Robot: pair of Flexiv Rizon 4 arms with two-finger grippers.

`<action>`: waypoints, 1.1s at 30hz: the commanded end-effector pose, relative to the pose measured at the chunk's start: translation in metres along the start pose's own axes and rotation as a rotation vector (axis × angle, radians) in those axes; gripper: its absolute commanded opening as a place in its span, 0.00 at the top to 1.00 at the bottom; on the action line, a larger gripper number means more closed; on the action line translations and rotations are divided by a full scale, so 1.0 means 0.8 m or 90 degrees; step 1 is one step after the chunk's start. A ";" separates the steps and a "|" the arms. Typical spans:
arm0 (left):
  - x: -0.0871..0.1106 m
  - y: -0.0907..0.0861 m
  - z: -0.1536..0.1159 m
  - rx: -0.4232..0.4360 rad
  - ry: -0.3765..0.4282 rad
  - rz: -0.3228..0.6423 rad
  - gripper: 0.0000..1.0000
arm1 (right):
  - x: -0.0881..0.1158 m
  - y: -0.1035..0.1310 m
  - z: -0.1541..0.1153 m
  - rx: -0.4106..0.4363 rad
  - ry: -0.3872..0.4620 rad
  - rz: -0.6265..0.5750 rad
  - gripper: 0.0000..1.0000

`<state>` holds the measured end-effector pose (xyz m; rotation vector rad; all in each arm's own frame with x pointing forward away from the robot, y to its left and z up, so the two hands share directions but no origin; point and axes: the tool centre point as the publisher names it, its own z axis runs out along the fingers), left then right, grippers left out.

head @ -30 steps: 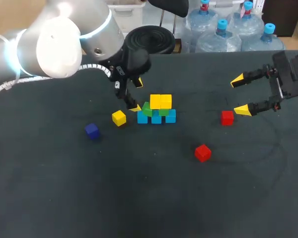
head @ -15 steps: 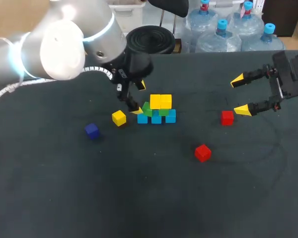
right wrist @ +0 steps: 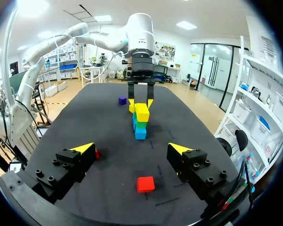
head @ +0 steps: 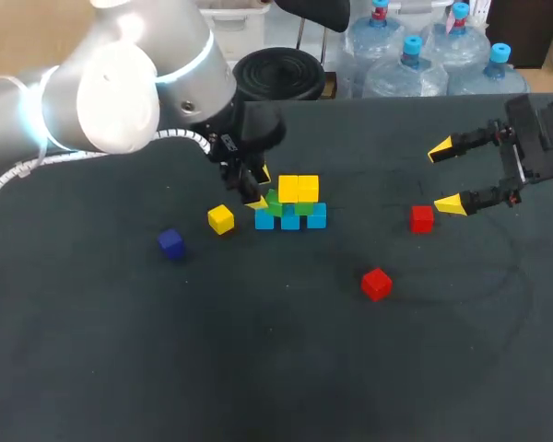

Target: Place the blue cubes, place green cubes on the blue cubes, place the yellow cubes on the green cubes, then place the red cubes on the yellow cubes, and place purple cube on the red cubes.

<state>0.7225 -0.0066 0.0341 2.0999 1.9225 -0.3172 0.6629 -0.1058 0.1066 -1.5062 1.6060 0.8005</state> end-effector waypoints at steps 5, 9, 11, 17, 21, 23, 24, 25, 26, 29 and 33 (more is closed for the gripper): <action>0.000 -0.003 0.002 0.003 0.001 -0.003 0.52 | 0.000 0.000 0.001 0.001 -0.001 -0.001 0.00; 0.000 -0.005 0.003 0.006 0.002 -0.003 0.51 | 0.000 0.000 0.001 0.001 -0.001 -0.001 0.00; 0.000 -0.005 0.003 0.006 0.003 -0.003 0.51 | 0.000 0.000 0.001 0.001 -0.001 -0.001 0.00; 0.000 -0.006 0.003 0.006 0.003 -0.006 0.52 | 0.000 0.000 0.001 0.001 -0.001 -0.001 0.00; -0.001 -0.007 0.003 0.006 0.003 -0.007 0.53 | 0.000 0.000 0.001 0.001 -0.001 -0.001 0.00; -0.001 -0.007 0.003 0.006 0.002 -0.007 0.55 | 0.000 0.000 0.001 0.001 -0.001 -0.001 0.00; -0.002 -0.007 0.003 0.006 0.002 -0.007 0.59 | 0.000 0.000 0.001 0.001 -0.001 -0.001 0.00; -0.002 -0.007 0.003 0.006 0.002 -0.006 0.59 | 0.000 0.000 0.001 0.001 -0.001 -0.001 0.00; -0.002 -0.007 0.003 0.006 0.002 -0.006 0.58 | 0.000 0.000 0.001 0.001 -0.001 -0.001 0.00; -0.004 -0.007 0.002 0.005 0.002 -0.005 0.56 | 0.000 0.000 0.001 0.001 -0.001 -0.001 0.00; -0.005 -0.007 0.002 0.005 0.001 -0.004 0.56 | 0.000 0.000 0.001 0.001 -0.001 -0.001 0.00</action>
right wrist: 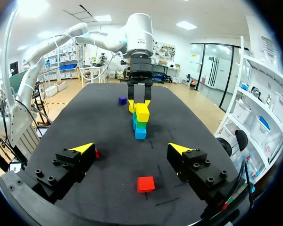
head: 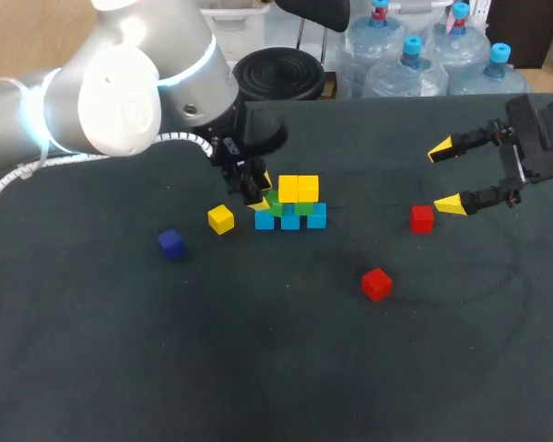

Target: Place the blue cubes, place green cubes on the blue cubes, place the yellow cubes on the green cubes, then place the red cubes on the yellow cubes, and place purple cube on the red cubes.

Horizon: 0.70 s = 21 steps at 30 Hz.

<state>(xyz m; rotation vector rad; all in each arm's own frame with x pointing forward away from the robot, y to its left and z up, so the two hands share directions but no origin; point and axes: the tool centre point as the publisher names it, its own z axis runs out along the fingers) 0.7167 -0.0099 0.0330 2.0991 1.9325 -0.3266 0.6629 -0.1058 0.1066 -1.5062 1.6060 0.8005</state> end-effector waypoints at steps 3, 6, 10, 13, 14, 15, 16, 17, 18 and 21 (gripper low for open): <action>-0.001 0.000 -0.001 0.000 0.001 0.001 0.56 | 0.000 0.000 0.001 0.001 -0.001 -0.001 0.00; -0.001 -0.001 -0.001 0.000 0.001 0.000 0.56 | 0.000 0.000 0.001 0.001 -0.001 -0.001 0.00; -0.001 -0.002 -0.001 0.000 0.001 -0.001 0.58 | 0.000 0.000 0.001 0.001 -0.001 -0.001 0.00; -0.001 -0.003 -0.001 0.000 0.001 -0.001 0.59 | 0.000 0.000 0.001 0.001 -0.001 -0.001 0.00; -0.001 -0.003 -0.001 0.000 0.001 -0.001 0.60 | 0.000 0.000 0.001 0.001 -0.001 -0.001 0.00; -0.001 -0.003 -0.001 0.001 0.001 -0.001 0.60 | 0.000 0.000 0.001 0.001 -0.001 -0.001 0.00; -0.002 -0.003 -0.001 0.001 0.001 -0.001 0.60 | 0.000 0.000 0.001 0.001 -0.001 -0.001 0.00; -0.002 -0.004 -0.001 0.001 0.001 -0.001 0.60 | 0.000 0.000 0.001 0.001 -0.001 -0.001 0.00; -0.002 -0.004 -0.001 0.001 0.001 -0.001 0.60 | 0.000 0.000 0.001 0.001 -0.001 -0.001 0.00; -0.002 -0.005 0.000 0.001 0.001 -0.001 0.60 | 0.000 0.000 0.001 0.001 -0.001 -0.001 0.00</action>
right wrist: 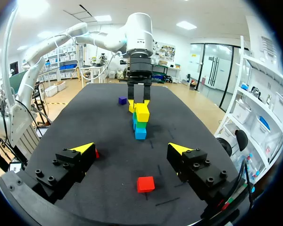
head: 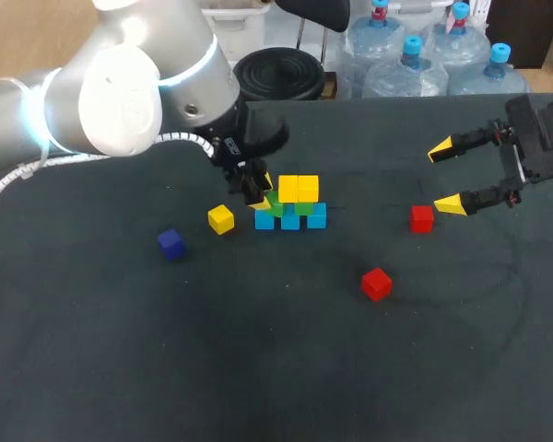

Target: Place the blue cubes, place green cubes on the blue cubes, place the yellow cubes on the green cubes, then place the red cubes on the yellow cubes, and place purple cube on the red cubes.

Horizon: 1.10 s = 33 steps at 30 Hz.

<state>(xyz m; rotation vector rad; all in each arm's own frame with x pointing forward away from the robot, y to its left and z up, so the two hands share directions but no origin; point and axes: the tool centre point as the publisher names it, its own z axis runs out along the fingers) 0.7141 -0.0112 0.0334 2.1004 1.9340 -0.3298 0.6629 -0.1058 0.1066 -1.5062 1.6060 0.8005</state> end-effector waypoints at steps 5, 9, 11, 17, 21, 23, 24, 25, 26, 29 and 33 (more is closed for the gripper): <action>0.000 -0.003 0.000 -0.001 0.003 -0.002 0.58 | 0.000 0.000 0.001 0.001 -0.001 -0.001 0.00; 0.000 -0.003 0.000 -0.001 0.003 -0.004 0.57 | 0.000 0.000 0.001 0.001 -0.001 -0.001 0.00; 0.000 -0.004 0.000 -0.001 0.003 -0.003 0.42 | 0.000 0.000 0.001 0.001 -0.001 -0.001 0.00; 0.000 -0.003 -0.004 -0.005 0.006 -0.004 0.06 | 0.000 0.000 0.001 0.001 -0.001 -0.001 0.00; 0.007 -0.005 -0.012 -0.015 0.005 -0.015 0.00 | 0.000 0.000 0.001 0.001 -0.001 -0.001 0.00; 0.013 -0.006 -0.013 -0.016 0.007 -0.020 0.00 | 0.000 0.000 0.001 0.001 -0.001 -0.001 0.00; 0.016 -0.006 -0.014 -0.017 0.008 -0.021 0.00 | 0.000 0.000 0.001 0.001 -0.001 -0.001 0.00; 0.019 -0.007 -0.015 -0.019 0.008 -0.023 0.00 | 0.000 0.000 0.001 0.001 -0.001 -0.001 0.00; 0.022 -0.007 -0.017 -0.020 0.009 -0.023 0.01 | 0.000 0.000 0.001 0.001 -0.001 -0.001 0.00; 0.031 -0.007 -0.023 -0.026 0.009 -0.019 0.02 | 0.000 0.000 0.001 0.001 -0.001 -0.001 0.00; 0.046 -0.008 -0.030 -0.029 0.012 0.061 0.07 | 0.000 0.000 0.001 0.001 -0.001 -0.001 0.00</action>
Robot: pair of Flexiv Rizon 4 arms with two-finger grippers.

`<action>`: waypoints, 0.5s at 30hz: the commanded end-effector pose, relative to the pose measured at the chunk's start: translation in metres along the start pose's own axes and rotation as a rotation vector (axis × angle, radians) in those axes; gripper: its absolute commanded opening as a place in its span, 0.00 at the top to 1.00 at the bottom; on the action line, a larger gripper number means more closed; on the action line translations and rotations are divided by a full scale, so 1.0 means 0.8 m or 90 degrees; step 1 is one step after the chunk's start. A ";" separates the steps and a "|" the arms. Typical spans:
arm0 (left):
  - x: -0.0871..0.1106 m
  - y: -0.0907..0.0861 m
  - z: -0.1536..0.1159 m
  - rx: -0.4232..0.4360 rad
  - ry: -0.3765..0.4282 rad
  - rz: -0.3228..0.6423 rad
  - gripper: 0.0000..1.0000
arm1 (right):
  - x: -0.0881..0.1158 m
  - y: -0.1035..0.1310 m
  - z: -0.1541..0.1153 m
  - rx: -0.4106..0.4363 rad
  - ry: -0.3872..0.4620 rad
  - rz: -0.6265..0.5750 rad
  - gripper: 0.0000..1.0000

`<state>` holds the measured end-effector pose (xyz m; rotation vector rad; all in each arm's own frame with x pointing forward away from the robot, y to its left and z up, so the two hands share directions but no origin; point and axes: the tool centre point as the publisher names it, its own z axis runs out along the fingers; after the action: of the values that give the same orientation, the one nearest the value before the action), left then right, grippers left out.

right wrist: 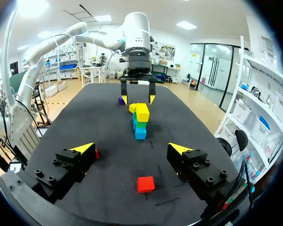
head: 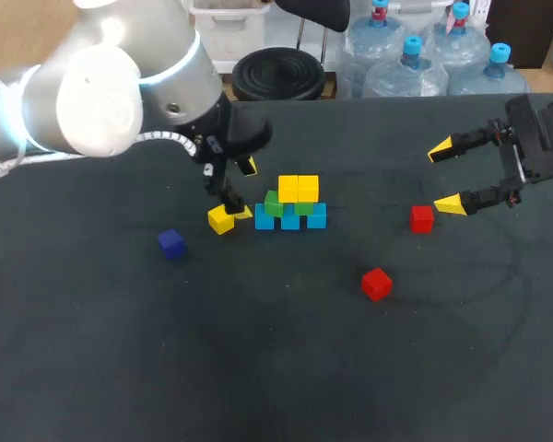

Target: Place the blue cubes, place green cubes on the blue cubes, place the yellow cubes on the green cubes, then place the red cubes on the yellow cubes, and place purple cube on the red cubes.

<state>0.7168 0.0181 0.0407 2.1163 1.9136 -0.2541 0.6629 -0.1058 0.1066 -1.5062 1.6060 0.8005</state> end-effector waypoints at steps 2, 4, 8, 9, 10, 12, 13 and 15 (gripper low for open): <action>0.023 -0.007 -0.013 0.000 -0.010 0.078 0.11 | 0.000 0.000 0.001 0.001 -0.001 -0.001 0.00; 0.030 -0.007 -0.015 0.009 -0.009 0.116 0.09 | 0.000 0.000 0.001 0.001 -0.001 -0.001 0.00; 0.036 -0.014 -0.017 0.031 -0.009 0.191 0.03 | 0.000 0.000 0.001 0.001 -0.001 -0.001 0.00; 0.037 -0.015 -0.017 0.037 -0.016 0.204 0.02 | 0.000 0.000 0.001 0.001 -0.001 -0.001 0.00; 0.038 -0.017 -0.018 0.040 -0.016 0.218 0.03 | 0.000 0.000 0.001 0.001 -0.001 -0.001 0.00; 0.038 -0.019 -0.017 0.050 -0.015 0.245 0.04 | 0.000 0.000 0.001 0.001 -0.001 -0.001 0.00; 0.038 -0.020 -0.016 0.054 -0.013 0.256 0.05 | 0.000 0.000 0.001 0.001 -0.001 -0.001 0.00; 0.039 -0.019 -0.012 0.063 -0.012 0.273 0.07 | 0.000 0.000 0.001 0.001 -0.001 -0.001 0.00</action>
<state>0.6991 0.0536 0.0402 2.4886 1.4332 -0.2661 0.6629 -0.1058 0.1066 -1.5063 1.6060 0.8006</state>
